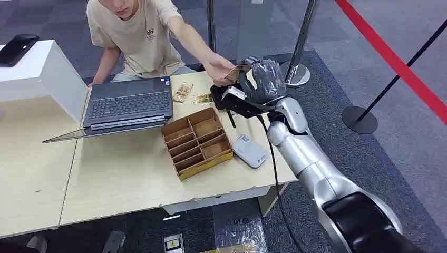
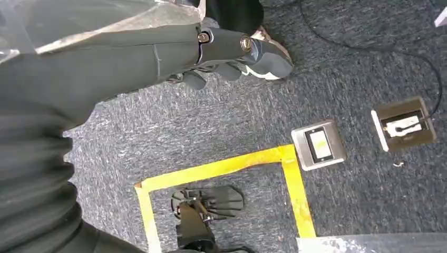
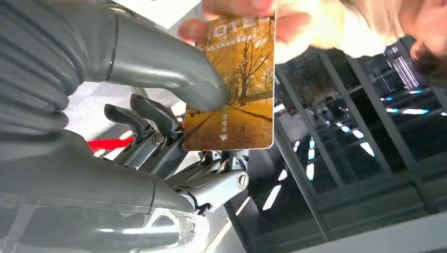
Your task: Pass the card to the sensor for recognition and then transmit it.
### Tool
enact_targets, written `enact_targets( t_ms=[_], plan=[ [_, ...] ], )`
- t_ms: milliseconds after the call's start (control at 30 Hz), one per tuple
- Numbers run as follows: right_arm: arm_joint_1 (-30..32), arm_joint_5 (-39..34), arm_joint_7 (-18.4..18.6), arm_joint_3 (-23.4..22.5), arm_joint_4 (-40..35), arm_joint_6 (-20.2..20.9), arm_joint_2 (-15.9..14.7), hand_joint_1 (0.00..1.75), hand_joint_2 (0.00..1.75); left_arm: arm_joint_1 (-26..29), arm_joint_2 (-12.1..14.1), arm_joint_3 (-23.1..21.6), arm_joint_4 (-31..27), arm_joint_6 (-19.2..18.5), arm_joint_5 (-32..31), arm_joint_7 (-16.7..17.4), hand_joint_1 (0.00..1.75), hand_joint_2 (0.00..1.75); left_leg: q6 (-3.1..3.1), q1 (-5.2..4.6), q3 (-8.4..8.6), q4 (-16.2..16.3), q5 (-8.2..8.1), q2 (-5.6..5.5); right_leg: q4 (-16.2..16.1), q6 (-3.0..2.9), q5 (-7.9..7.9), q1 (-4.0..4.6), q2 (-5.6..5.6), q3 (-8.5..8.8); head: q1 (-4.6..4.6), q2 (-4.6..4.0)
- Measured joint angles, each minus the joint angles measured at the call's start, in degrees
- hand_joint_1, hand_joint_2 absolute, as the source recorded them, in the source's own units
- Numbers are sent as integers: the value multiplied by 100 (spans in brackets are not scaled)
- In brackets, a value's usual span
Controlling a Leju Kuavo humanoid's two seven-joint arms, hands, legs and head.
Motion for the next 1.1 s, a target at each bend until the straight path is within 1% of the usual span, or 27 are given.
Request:
enact_targets(
  t_ms=[33,67,100,200,367,400,500,567,667,733,800,867,967,1100],
  plan=[
    [-17,13,0,0,81,0,17,143,175,0,0,0,0,0,0,0,0,175,0,0,1,0,0,0,0,0,0,0,0,0,0,0],
    [-25,15,0,0,167,0,33,143,175,-1,-2,-2,0,-2,0,-2,0,175,0,0,1,0,0,0,0,0,0,0,0,0,0,0],
    [-21,24,0,2,228,0,50,0,175,-2,-2,-2,0,-2,0,-2,0,175,0,0,0,0,0,0,0,0,0,1,0,-1,2,0],
    [-13,9,-7,7,355,22,90,0,175,-3,-4,-2,0,-2,7,-4,0,175,0,0,1,0,0,0,0,0,0,0,0,-1,0,0],
    [-8,-162,-81,13,553,223,151,0,175,-2,-4,-2,0,0,29,-18,0,175,0,0,1,0,0,1,0,0,0,0,0,-1,0,0],
    [-6,-233,-107,13,579,254,160,0,0,-2,-4,-2,0,2,37,-20,0,175,0,0,1,0,0,1,0,0,0,0,0,-1,0,0],
    [21,-578,-155,2,610,387,162,0,0,6,-4,-2,0,26,77,-63,0,175,0,0,1,0,0,1,0,0,0,0,0,-1,0,0],
    [98,-1007,-181,-37,530,572,162,0,0,24,-4,0,0,59,127,-101,0,175,0,0,1,0,0,1,0,0,0,0,0,-1,2,0],
    [272,-1379,-74,-70,258,842,151,0,0,76,0,0,0,79,188,-120,0,175,0,-1,2,0,-1,2,-1,0,0,0,1,-2,0,0],
    [421,-1491,40,-85,11,975,136,0,0,110,2,0,0,98,223,-155,0,175,0,-1,1,0,-1,2,-1,0,0,0,1,-4,0,0],
    [593,-1523,228,-85,-252,1049,118,0,0,137,9,0,2,112,260,-197,0,175,0,0,2,0,-1,2,-1,0,-1,1,1,-3,0,0],
    [850,-1462,414,-85,-679,1075,70,0,0,174,17,4,0,129,306,-205,0,175,0,0,1,0,-1,2,-1,0,-1,1,1,-4,0,0],
    [1205,-1118,688,-76,-1210,1119,-4,0,0,212,31,6,2,162,363,-232,0,175,0,0,1,0,-1,2,-2,0,-1,1,1,-4,0,0],
    [1620,-750,857,-57,-1842,1154,-105,0,0,250,55,13,2,175,422,-299,0,175,0,-1,1,0,-1,2,-2,0,-1,1,1,-4,0,0]
  ],
)
